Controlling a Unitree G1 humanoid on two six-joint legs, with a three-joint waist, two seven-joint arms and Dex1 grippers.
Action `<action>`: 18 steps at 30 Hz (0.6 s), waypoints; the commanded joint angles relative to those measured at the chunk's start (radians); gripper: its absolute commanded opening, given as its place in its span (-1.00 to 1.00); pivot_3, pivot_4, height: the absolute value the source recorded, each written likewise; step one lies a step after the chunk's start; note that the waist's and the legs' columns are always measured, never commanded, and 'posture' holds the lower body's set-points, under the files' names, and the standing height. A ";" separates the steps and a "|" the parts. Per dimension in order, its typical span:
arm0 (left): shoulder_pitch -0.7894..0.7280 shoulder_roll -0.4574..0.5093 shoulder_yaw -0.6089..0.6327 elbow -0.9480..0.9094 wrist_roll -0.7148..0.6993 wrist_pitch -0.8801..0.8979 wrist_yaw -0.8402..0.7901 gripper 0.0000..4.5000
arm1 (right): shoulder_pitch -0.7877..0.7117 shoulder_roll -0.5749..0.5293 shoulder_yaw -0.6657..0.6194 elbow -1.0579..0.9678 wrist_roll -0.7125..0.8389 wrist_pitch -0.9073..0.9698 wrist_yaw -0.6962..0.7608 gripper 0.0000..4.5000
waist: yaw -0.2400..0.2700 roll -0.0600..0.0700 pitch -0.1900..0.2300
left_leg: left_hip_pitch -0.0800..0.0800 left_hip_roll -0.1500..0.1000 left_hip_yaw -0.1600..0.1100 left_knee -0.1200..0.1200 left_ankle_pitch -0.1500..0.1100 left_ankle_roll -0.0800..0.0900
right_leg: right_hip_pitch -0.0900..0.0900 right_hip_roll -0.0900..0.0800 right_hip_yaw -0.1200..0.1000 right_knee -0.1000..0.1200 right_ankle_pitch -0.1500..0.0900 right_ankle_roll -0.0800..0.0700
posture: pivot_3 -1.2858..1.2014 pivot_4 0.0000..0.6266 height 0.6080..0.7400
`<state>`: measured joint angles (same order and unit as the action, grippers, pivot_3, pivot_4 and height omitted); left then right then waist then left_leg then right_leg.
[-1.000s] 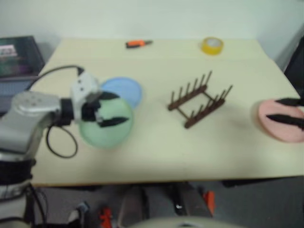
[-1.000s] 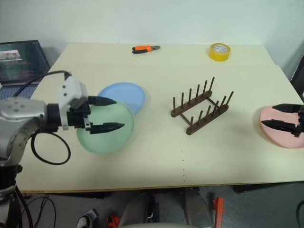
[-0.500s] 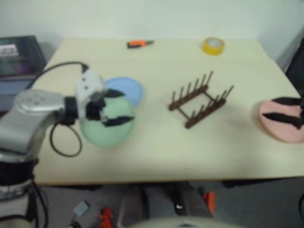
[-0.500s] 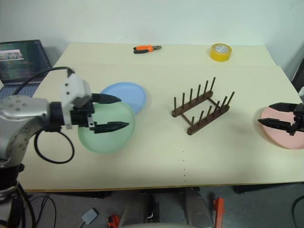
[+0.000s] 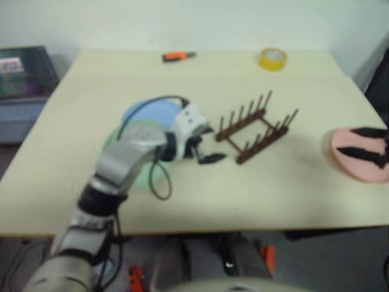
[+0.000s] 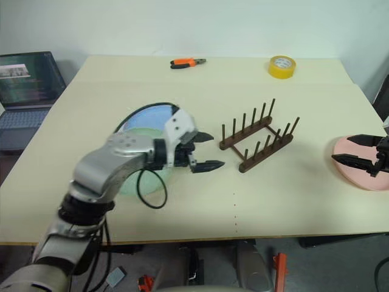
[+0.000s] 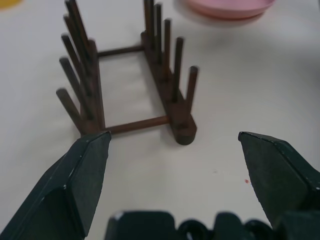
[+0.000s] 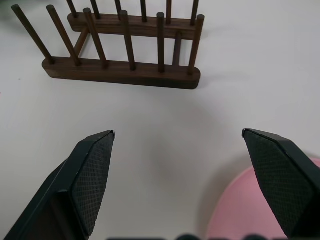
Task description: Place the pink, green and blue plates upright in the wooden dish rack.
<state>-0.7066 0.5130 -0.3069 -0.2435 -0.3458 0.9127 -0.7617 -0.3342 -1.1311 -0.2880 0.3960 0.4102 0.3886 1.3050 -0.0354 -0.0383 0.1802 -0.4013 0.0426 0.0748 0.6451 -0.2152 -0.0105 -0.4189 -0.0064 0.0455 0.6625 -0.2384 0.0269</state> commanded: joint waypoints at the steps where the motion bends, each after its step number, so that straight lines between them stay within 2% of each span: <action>1: -0.030 -0.025 -0.008 0.001 0.019 0.048 0.039 1.00 | -0.005 -0.017 -0.039 0.003 0.003 -0.034 0.008 0.99 | -0.003 0.000 0.000 | 0.000 0.000 0.000 0.000 0.000 0.000 | 0.000 0.000 0.000 0.000 0.000 0.000 | 0.03 -0.52 1.00; 11: -0.023 -0.136 -0.127 0.015 0.075 0.125 0.121 1.00 | -0.049 0.003 0.001 0.047 -0.016 -0.067 0.015 0.99 | 0.000 0.001 -0.001 | 0.000 0.000 -0.001 0.000 0.000 0.000 | 0.000 0.001 0.000 0.000 0.000 0.000 | 0.03 -0.52 1.00; 18: -0.049 -0.220 -0.197 0.129 0.145 0.088 0.164 1.00 | -0.115 0.005 0.039 0.128 -0.045 -0.106 0.056 0.99 | 0.002 0.002 -0.001 | 0.000 -0.001 -0.001 0.000 0.000 0.000 | 0.000 0.001 0.000 0.000 0.000 -0.001 | 0.03 -0.52 1.00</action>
<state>-0.7289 0.3089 -0.4978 -0.1238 -0.2226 1.0283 -0.6123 -0.4289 -1.1180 -0.2462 0.5114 0.3718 0.3093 1.3407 -0.0339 -0.0362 0.1790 -0.4013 0.0420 0.0735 0.6449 -0.2152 -0.0105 -0.4186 -0.0055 0.0455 0.6621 -0.2384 0.0264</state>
